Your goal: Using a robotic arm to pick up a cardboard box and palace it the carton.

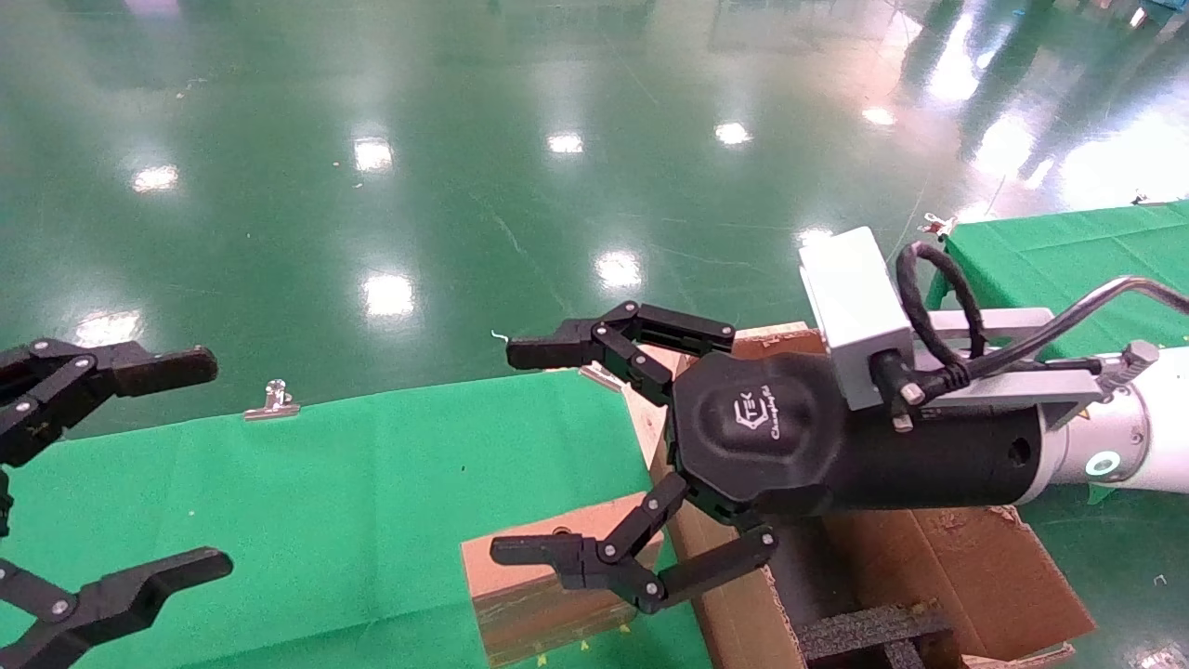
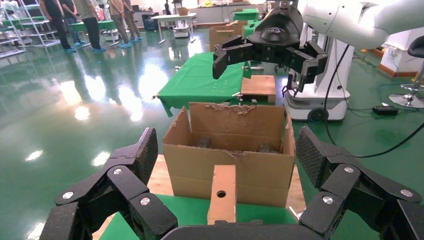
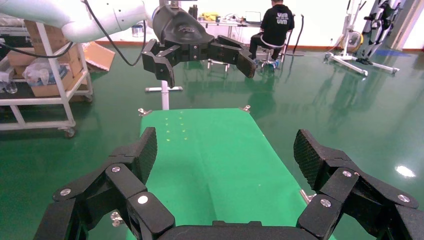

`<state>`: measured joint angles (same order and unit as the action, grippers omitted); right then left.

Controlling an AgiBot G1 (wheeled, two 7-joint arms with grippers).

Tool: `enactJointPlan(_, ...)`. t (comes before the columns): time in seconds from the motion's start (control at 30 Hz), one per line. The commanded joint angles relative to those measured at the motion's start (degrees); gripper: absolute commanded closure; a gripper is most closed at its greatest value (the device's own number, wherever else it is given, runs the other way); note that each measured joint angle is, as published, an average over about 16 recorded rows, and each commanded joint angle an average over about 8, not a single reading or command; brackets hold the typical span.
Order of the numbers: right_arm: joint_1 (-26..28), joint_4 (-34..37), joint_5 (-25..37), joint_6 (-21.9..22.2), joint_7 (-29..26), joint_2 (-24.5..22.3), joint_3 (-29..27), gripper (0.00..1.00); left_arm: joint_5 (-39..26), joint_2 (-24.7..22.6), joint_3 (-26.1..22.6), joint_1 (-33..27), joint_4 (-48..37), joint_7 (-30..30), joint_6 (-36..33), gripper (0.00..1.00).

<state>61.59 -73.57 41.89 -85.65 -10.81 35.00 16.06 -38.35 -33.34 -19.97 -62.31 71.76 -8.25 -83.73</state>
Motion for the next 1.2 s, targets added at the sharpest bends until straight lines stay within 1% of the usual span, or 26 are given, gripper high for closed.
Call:
enactJointPlan(0.03,0.0,0.0,0.0,0.0,0.0,0.0,0.0,0.0,0.0,0.0,0.0,0.0,0.0,0.0,0.0,0.0)
enactJointPlan(0.57,0.0,0.0,0.0,0.0,0.0,0.0,0.0,0.0,0.0,0.0,0.0,0.0,0.0,0.0,0.0,0.0)
enactJointPlan(0.6,0.0,0.0,0.0,0.0,0.0,0.0,0.0,0.0,0.0,0.0,0.0,0.0,0.0,0.0,0.0,0.03)
enactJointPlan(0.83,0.0,0.0,0.0,0.0,0.0,0.0,0.0,0.0,0.0,0.0,0.0,0.0,0.0,0.0,0.0,0.9)
enactJointPlan(0.87,0.0,0.0,0.0,0.0,0.0,0.0,0.0,0.0,0.0,0.0,0.0,0.0,0.0,0.0,0.0,1.0)
enactJointPlan(1.07,0.47,-0.03,0.79,-0.22,-0.16,0.02,0.42,0.0,0.0,0.0,0.0,0.0,0.0,0.0,0.0,1.0)
enactJointPlan(1.2,2.99,0.33,4.38,-1.18,-1.29,0.43,2.39,0.0,0.0,0.0,0.0,0.0,0.0,0.0,0.0,1.0)
